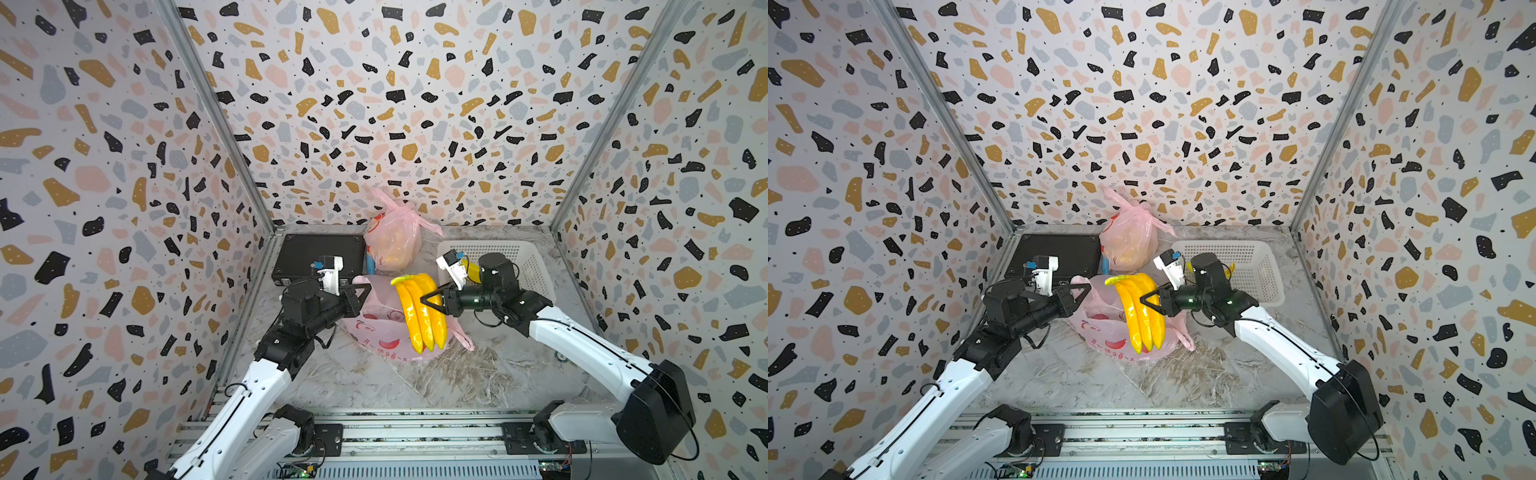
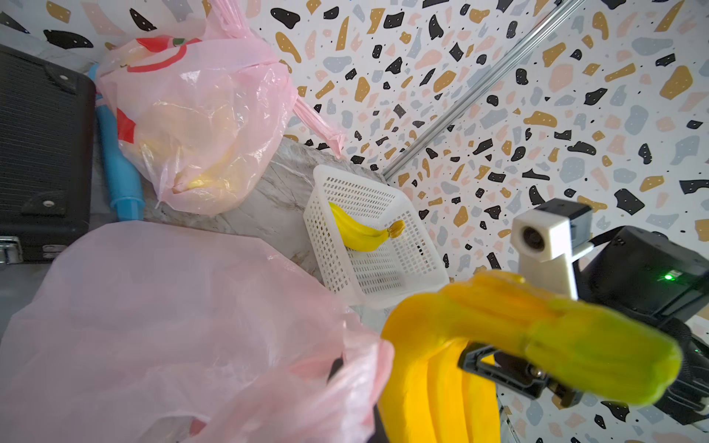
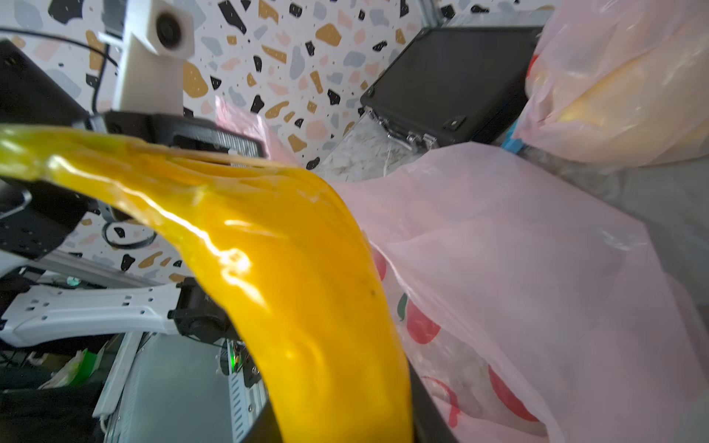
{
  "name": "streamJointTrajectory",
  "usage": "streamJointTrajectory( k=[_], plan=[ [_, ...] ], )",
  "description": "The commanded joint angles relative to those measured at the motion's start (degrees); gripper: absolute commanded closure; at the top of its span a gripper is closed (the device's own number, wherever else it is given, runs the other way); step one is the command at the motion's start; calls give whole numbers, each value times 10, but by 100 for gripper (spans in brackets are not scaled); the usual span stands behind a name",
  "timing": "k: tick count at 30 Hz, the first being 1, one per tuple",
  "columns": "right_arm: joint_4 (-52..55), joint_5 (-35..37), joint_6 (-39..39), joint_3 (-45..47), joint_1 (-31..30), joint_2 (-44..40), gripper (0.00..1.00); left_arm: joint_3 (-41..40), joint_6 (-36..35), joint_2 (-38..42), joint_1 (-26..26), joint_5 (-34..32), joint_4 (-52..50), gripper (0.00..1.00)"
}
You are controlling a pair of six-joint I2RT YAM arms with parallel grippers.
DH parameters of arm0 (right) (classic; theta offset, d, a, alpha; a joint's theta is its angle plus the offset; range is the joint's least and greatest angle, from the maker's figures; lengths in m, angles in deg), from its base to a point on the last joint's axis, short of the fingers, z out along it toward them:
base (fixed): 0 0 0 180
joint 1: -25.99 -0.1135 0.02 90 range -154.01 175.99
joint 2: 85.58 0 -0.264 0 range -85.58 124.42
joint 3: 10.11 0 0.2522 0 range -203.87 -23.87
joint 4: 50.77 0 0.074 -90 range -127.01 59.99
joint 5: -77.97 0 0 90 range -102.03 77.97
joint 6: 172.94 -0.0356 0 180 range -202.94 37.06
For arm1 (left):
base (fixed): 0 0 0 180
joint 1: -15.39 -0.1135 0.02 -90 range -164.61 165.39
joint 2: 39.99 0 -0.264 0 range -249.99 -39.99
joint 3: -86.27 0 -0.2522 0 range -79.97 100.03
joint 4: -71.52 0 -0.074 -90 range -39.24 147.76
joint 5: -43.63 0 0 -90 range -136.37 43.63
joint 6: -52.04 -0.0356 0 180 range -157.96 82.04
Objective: Place the banana into a plastic bag & tie a knot
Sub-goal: Place the banana into the plastic bag.
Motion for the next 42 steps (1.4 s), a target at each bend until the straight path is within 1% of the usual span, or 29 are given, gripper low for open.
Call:
streamJointTrajectory(
  k=[1,6,12,17,21,23,25,27,29,31,34,38,42],
  plan=[
    [10,-18,32,9,-14,-3,92,1,17,22,2,8,63,100],
    [9,-8,43,22,-32,9,94,0,40,26,2,19,96,100],
    [29,15,34,6,-38,49,94,-4,55,19,2,37,127,100],
    [97,29,27,-38,-41,91,98,-5,54,15,2,41,130,100],
    [155,19,12,-70,-42,122,100,-3,49,6,2,51,132,100],
    [173,13,-17,-89,-42,136,100,-4,49,-1,2,58,134,100],
    [182,5,-63,-109,-42,153,100,-8,50,-5,2,63,139,100],
    [216,24,-119,-136,-41,172,100,-16,52,-7,2,64,142,100],
    [259,29,-142,-167,-41,193,100,-20,52,-5,2,65,141,100],
    [282,30,-146,-189,-41,203,100,-23,51,-3,2,64,134,100],
    [262,52,-150,-187,-42,189,100,-30,50,4,2,67,129,100],
    [279,90,-133,-212,-41,188,100,-33,49,7,2,72,125,100],
    [277,98,-111,-228,-43,213,100,-34,47,6,2,75,128,100]
  ],
)
